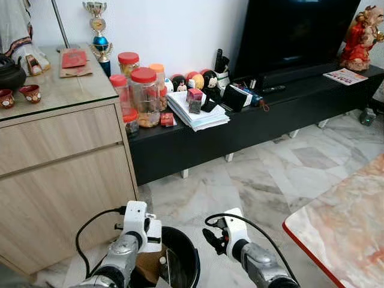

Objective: Picking trash to rubbish bin

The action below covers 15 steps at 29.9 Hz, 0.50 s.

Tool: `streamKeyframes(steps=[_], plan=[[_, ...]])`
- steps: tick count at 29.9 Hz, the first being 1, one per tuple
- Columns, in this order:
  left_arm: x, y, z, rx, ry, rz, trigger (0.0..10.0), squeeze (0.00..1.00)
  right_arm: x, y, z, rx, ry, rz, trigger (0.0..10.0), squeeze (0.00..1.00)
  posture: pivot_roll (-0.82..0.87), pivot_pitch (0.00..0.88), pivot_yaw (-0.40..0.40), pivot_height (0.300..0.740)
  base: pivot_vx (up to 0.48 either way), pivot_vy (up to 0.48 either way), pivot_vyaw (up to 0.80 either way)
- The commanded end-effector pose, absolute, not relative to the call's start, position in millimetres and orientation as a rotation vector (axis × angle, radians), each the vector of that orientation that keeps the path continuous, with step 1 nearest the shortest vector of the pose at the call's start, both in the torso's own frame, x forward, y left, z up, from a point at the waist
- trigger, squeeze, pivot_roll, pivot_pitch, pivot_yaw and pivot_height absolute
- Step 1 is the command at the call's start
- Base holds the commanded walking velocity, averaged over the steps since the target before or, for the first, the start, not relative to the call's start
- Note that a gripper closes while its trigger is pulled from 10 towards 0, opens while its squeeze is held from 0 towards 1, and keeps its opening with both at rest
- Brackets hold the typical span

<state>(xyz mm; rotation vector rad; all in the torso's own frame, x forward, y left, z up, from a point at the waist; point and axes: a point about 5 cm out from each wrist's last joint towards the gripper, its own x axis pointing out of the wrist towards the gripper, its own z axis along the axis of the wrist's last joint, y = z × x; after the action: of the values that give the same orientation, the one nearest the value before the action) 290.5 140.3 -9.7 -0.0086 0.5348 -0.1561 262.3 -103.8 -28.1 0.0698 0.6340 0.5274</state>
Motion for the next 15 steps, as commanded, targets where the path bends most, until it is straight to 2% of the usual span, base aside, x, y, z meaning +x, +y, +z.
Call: streamKeyframes(steps=[1, 3, 4, 5, 6, 15], plan=[[295, 132, -5, 0.022, 0.527, -0.205, 10.0, 0.00, 276, -100, -15, 0.073, 0.564, 0.548, 10.0, 0.00, -0.02, 0.000, -0.077, 0.740, 0.000, 0.000, 0.00], [296, 129, -5, 0.027, 0.525, -0.216, 10.0, 0.00, 278, -99, -13, 0.075, 0.555, 0.554, 10.0, 0.00, -0.02, 0.000, -0.077, 0.740, 0.000, 0.000, 0.00], [295, 130, -5, 0.024, 0.525, -0.212, 10.0, 0.68, 278, -98, -12, 0.078, 0.552, 0.557, 10.0, 0.00, -0.02, 0.003, -0.075, 0.740, 0.000, 0.000, 0.00], [295, 130, -5, 0.024, 0.525, -0.212, 10.0, 0.68, 278, -98, -12, 0.078, 0.552, 0.557, 10.0, 0.00, -0.02, 0.003, -0.075, 0.740, 0.000, 0.000, 0.00], [295, 130, -5, 0.018, 0.524, -0.211, 10.0, 1.00, 278, -98, -12, 0.081, 0.550, 0.560, 10.0, 0.00, -0.02, 0.003, -0.075, 0.740, 0.000, 0.000, 0.00], [298, 139, -2, 0.028, 0.512, -0.200, 10.0, 1.00, 275, -98, -14, 0.091, 0.552, 0.569, 10.0, 0.00, -0.02, 0.004, -0.077, 0.740, 0.000, 0.000, 0.00]])
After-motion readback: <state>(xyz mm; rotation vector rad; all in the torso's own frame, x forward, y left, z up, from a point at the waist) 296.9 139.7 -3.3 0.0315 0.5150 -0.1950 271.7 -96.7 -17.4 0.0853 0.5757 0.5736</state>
